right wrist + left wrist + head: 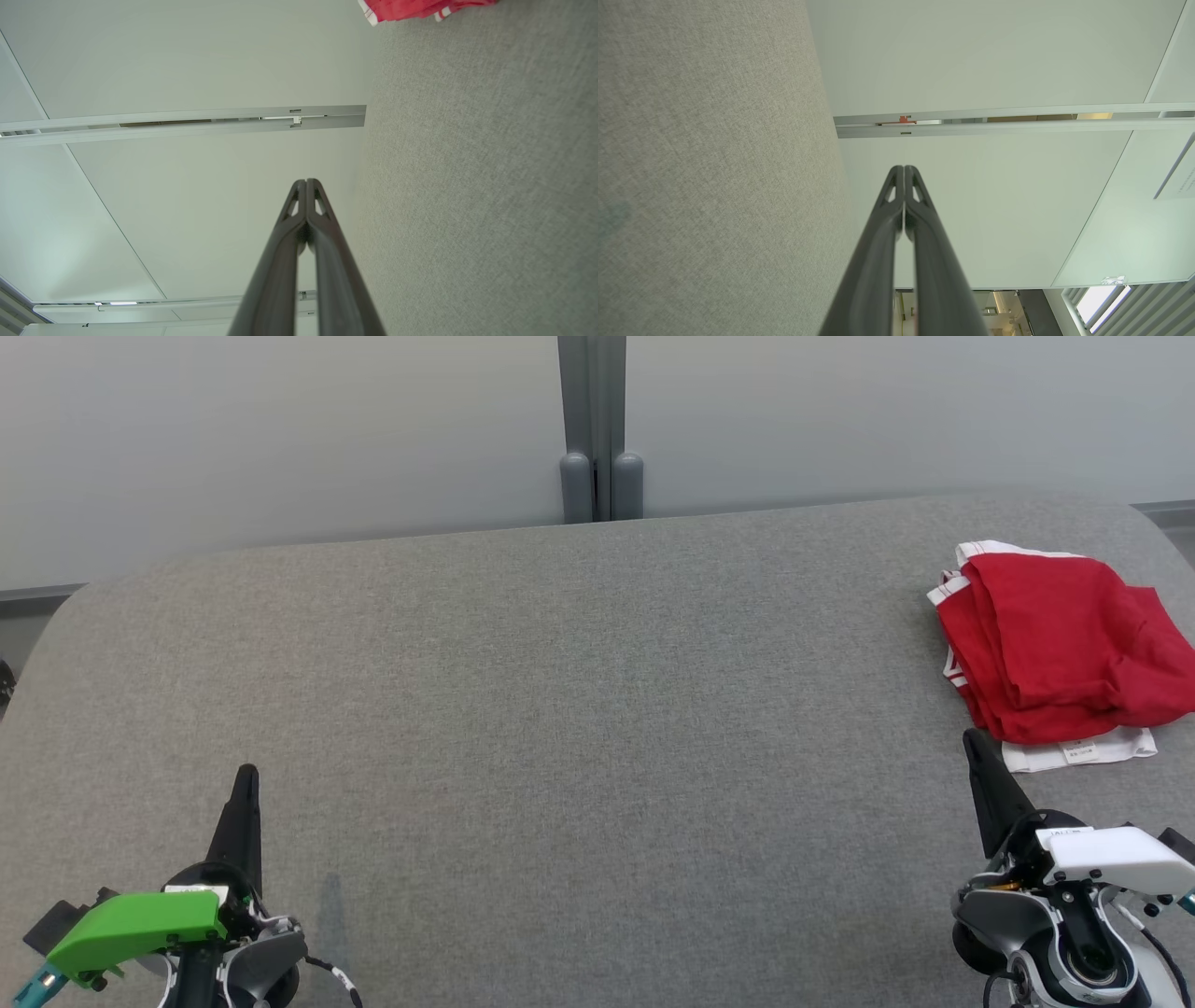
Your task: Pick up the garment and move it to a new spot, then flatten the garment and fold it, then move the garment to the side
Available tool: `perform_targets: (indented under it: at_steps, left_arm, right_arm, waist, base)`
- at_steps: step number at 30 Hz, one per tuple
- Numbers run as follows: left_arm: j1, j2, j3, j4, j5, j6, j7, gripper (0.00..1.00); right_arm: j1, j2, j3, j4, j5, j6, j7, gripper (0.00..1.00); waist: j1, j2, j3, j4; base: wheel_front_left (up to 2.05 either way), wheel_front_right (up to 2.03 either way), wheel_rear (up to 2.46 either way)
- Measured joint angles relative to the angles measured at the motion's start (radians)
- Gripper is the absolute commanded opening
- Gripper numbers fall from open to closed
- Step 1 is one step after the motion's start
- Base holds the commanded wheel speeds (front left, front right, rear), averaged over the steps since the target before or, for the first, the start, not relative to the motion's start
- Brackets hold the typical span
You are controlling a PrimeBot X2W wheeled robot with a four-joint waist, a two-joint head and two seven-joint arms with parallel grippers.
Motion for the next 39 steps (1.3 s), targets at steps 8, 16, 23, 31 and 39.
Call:
perform_targets:
  at_steps: [8, 16, 23, 31, 39]
  left_arm:
    - [0.000, 0.000, 0.000, 0.000, 0.000, 0.000, 0.000, 0.00]
    - [0.000, 0.000, 0.000, 0.000, 0.000, 0.000, 0.000, 0.00]
    - [0.000, 0.000, 0.000, 0.000, 0.000, 0.000, 0.000, 0.00]
    - [0.000, 0.000, 0.000, 0.000, 0.000, 0.000, 0.000, 0.00]
    - [0.000, 0.000, 0.000, 0.000, 0.000, 0.000, 0.000, 0.00]
  right_arm:
    - [0.000, 0.000, 0.000, 0.000, 0.000, 0.000, 0.000, 0.00]
    - [0.000, 0.000, -0.001, 0.000, 0.000, 0.000, 0.001, 0.00]
    - [0.000, 0.001, -0.001, 0.000, 0.000, 0.000, 0.001, 0.00]
    - [0.000, 0.001, -0.001, 0.000, -0.001, 0.000, 0.001, 0.00]
    - [0.000, 0.001, -0.002, 0.000, -0.001, 0.000, 0.001, 0.00]
  waist:
    - [0.0000, 0.0000, 0.000, 0.000]
    - [0.0000, 0.0000, 0.000, 0.000]
    - [0.0000, 0.0000, 0.000, 0.000]
    - [0.0000, 0.0001, 0.000, 0.000]
    - [0.0000, 0.0000, 0.000, 0.000]
  base:
    - [0.00, 0.00, 0.00]
    - [0.00, 0.00, 0.00]
    - [0.00, 0.00, 0.00]
    - [0.00, 0.00, 0.00]
    - [0.00, 0.00, 0.00]
